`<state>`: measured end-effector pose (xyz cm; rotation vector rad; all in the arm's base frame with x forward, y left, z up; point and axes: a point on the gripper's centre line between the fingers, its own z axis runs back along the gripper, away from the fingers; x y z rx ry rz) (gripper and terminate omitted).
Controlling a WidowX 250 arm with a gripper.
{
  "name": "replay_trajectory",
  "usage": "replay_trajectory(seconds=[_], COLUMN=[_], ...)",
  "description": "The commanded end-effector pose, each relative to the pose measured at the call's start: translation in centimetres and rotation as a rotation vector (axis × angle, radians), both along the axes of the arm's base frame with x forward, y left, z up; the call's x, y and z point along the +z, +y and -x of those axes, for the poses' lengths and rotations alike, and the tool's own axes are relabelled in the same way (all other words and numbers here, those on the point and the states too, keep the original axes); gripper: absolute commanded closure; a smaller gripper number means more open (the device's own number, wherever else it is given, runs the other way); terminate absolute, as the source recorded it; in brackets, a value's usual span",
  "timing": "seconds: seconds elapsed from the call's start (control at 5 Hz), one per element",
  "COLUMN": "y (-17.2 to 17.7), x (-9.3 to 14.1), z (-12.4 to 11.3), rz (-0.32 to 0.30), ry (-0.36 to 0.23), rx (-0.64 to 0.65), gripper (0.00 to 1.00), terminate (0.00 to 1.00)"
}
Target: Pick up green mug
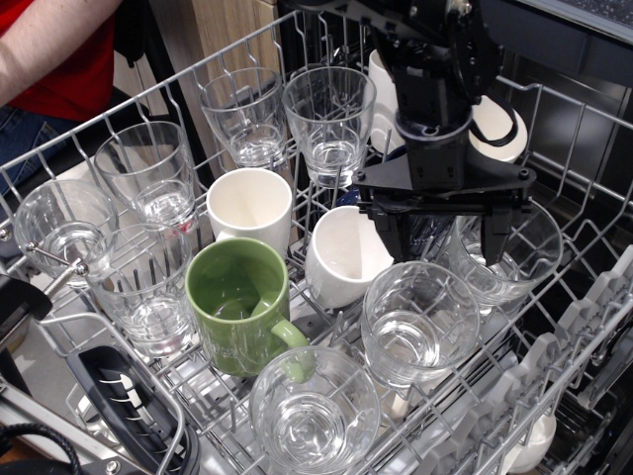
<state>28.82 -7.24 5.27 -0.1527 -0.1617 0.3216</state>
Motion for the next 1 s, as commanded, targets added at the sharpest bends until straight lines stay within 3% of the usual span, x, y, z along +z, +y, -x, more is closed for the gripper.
replay_trajectory(seconds=[0.0, 0.2, 0.4, 0.6, 0.8], y=[0.0, 2.6, 5.9, 8.6, 11.2], x=[0.0, 0.8, 1.4, -0.2, -1.3], z=[0.0, -0.9, -1.4, -2.3, -2.6], rz=[0.000, -0.049, -0.039, -0.139, -0.172], ry=[0.000, -0.027, -0.081, -0.070, -0.074], rx=[0.000, -0.051, -0.092, -0.076, -0.092], gripper=[0.00, 0.00, 0.00, 0.00, 0.00], terminate=[0.00, 0.00, 0.00, 0.00, 0.00])
